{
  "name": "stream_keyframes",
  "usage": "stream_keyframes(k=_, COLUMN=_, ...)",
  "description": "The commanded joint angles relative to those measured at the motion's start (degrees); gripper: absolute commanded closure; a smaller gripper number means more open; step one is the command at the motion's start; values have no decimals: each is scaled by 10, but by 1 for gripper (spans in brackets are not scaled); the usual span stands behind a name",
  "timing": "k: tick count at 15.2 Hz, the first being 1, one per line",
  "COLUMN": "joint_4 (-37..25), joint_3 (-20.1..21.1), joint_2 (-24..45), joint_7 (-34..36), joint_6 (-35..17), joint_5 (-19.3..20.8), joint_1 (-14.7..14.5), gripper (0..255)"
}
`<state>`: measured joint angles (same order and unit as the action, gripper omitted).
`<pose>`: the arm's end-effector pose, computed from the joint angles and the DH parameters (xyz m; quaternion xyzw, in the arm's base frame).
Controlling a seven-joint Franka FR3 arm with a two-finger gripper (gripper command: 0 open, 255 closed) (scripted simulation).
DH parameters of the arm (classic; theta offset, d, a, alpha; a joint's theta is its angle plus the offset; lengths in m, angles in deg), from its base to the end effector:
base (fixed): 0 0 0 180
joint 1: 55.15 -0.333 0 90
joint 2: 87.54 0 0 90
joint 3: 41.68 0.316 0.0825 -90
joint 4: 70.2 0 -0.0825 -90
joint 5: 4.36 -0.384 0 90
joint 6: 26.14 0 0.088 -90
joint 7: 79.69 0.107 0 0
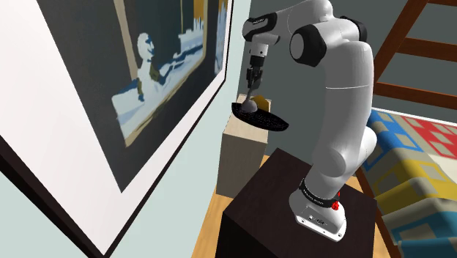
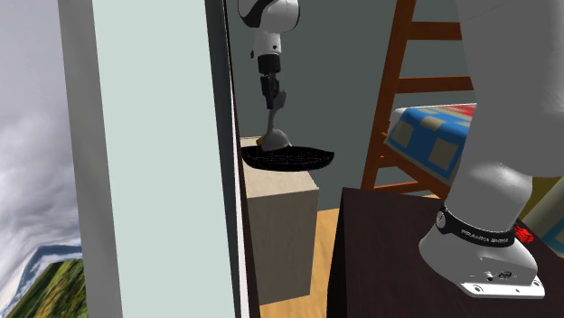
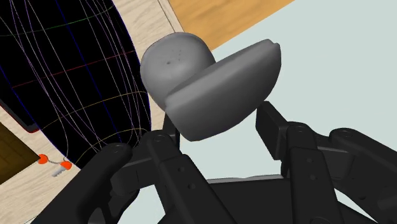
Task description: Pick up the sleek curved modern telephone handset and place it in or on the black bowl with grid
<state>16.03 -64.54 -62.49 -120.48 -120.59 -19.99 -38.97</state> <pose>0.5418 -0.3589 0.4117 -0.9905 0.0069 0.0666 0.1200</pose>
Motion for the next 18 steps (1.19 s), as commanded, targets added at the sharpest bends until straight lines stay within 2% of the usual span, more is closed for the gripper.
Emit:
stream_keyframes(k=1, joint_4=-36, joint_3=-5, joint_2=15, joint_7=-15, joint_6=23, joint_5=-2, joint_1=18, gripper=255)
stream_keyframes(k=7, joint_4=-190, joint_3=-15, joint_2=91, joint_7=-67, joint_6=111, joint_5=-15, joint_1=94, gripper=255)
stream_keyframes(k=9, joint_4=-263, joint_3=-15, joint_2=127, joint_7=-81, joint_6=149, joint_5=-22, joint_1=127, gripper=255)
stream_keyframes(k=11, joint_4=-361, joint_3=-12, joint_2=176, joint_7=-91, joint_6=197, joint_5=-33, joint_1=167, gripper=255)
stream_keyframes(k=12, joint_4=-370, joint_3=-10, joint_2=181, joint_7=-91, joint_6=202, joint_5=-33, joint_1=171, gripper=255)
stream_keyframes(k=18, joint_4=-294, joint_3=-14, joint_2=165, joint_7=-101, joint_6=144, joint_5=-29, joint_1=154, gripper=255)
